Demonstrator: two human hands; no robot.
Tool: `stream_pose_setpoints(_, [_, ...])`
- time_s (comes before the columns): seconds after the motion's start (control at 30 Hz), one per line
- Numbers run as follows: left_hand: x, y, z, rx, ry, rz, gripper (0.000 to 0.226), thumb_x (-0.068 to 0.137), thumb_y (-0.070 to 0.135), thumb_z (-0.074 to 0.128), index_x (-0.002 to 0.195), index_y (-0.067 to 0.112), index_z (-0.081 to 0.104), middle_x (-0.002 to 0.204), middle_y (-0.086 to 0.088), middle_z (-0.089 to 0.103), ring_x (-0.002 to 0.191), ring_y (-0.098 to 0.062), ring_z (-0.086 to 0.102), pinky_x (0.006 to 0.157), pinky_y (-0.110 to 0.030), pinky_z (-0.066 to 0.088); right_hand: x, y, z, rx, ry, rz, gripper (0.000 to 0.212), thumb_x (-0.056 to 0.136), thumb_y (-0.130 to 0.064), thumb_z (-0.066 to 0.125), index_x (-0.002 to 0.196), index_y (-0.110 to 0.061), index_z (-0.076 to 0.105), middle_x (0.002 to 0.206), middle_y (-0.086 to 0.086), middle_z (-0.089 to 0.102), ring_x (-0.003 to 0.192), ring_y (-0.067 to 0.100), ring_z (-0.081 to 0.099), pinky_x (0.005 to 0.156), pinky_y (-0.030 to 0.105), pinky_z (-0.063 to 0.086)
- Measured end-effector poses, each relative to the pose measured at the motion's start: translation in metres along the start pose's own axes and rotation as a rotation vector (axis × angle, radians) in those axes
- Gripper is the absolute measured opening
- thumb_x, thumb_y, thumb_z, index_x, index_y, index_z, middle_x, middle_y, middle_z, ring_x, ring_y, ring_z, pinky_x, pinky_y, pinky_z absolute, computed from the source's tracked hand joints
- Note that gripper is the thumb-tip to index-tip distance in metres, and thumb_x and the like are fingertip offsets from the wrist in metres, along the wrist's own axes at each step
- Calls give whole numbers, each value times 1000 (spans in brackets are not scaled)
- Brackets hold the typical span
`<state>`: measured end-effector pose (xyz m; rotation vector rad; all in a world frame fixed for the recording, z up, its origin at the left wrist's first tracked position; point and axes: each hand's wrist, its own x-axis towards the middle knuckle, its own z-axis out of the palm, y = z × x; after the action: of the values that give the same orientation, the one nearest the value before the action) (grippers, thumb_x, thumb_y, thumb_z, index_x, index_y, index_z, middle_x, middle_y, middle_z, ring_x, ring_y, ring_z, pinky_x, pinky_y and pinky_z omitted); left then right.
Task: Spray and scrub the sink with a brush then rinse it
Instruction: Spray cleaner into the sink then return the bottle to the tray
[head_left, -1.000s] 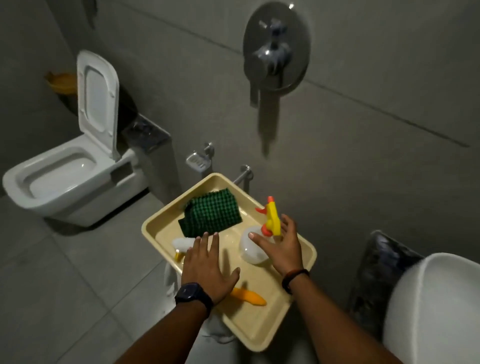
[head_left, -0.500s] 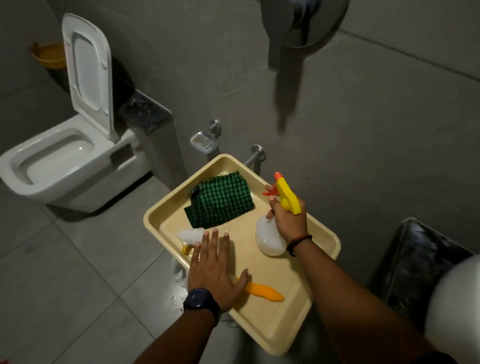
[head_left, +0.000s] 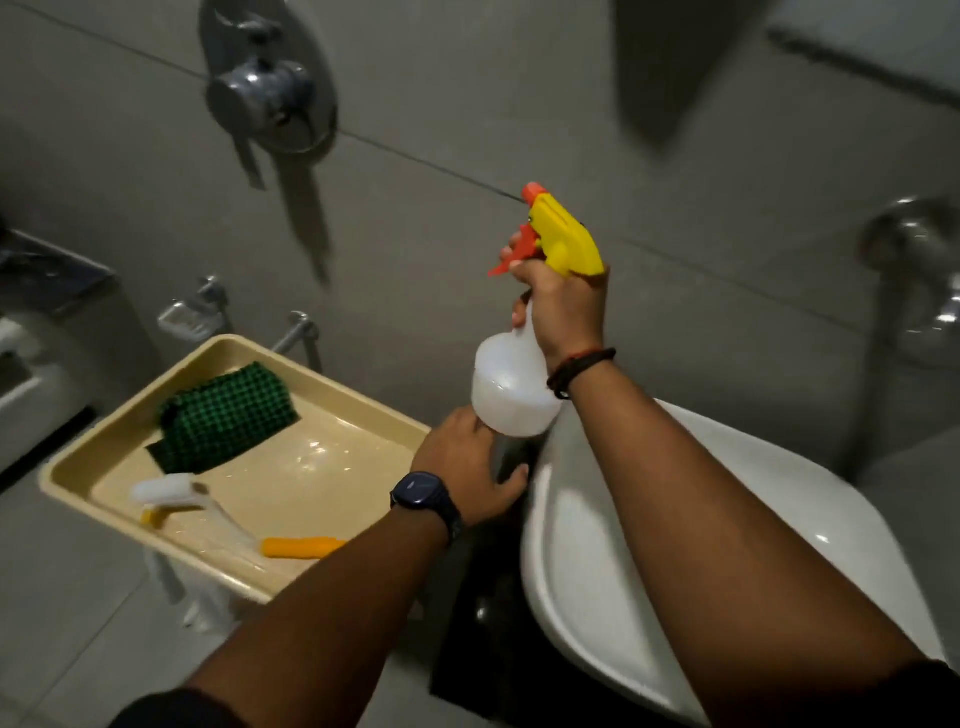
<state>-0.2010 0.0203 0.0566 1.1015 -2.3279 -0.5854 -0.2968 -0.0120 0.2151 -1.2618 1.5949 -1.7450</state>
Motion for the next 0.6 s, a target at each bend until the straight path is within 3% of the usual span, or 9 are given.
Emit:
stream_pose_setpoints(0.07, [-8,35,20,58,-102,23,81,73,62,50,140,18,37,141,-12,45,126,-31,42,102,-41,38,-14,-14,-55,-126,-5,38,51,76,1,54,106,-39,66,75,-4,65,69,20,67,37,22,40])
stream_pose_setpoints(0.13, [-23,63,43,130,-205,-20,94,71,70,39,147,18,22,154,-12,25,139,-31,23,113,-45,22,-32,-18,-107,-258,-7,125,36,79,-9,57,84,-41,69,69,0,64,70,35,68,35,22,39])
stream_pose_setpoints(0.2, [-39,86,64,214,-256,-69,100,70,74,34,150,18,12,159,-10,11,144,-30,7,116,-47,9,-56,-13,-164,-380,-13,248,22,80,-16,56,81,-32,70,66,8,66,62,43,64,35,26,39])
stream_pose_setpoints(0.3, [-55,109,77,339,-203,-139,101,72,76,30,150,18,5,160,-10,-1,145,-29,-5,115,-47,-4,-100,0,-239,-474,-66,470,23,81,-17,51,95,-11,69,65,13,64,48,36,56,35,27,38])
stream_pose_setpoints(0.43, [-70,127,81,404,-193,-161,101,74,76,30,151,17,0,160,-11,-5,145,-28,-8,116,-47,-6,-163,18,-291,-535,-175,677,40,74,-7,47,99,-27,71,60,6,61,45,28,52,35,24,36])
stream_pose_setpoints(0.53, [-78,138,82,410,-201,-178,101,76,75,32,150,16,-1,159,-11,-5,145,-28,-8,116,-45,-7,-188,26,-298,-459,-175,758,40,68,-20,48,97,-32,72,56,10,60,52,28,51,38,23,34])
stream_pose_setpoints(0.6, [-80,141,81,413,-198,-182,100,77,74,32,150,16,-1,159,-12,-5,145,-28,-8,116,-45,-7,-192,28,-297,-454,-126,734,37,68,-25,49,95,-36,73,50,6,56,41,24,46,35,20,35])
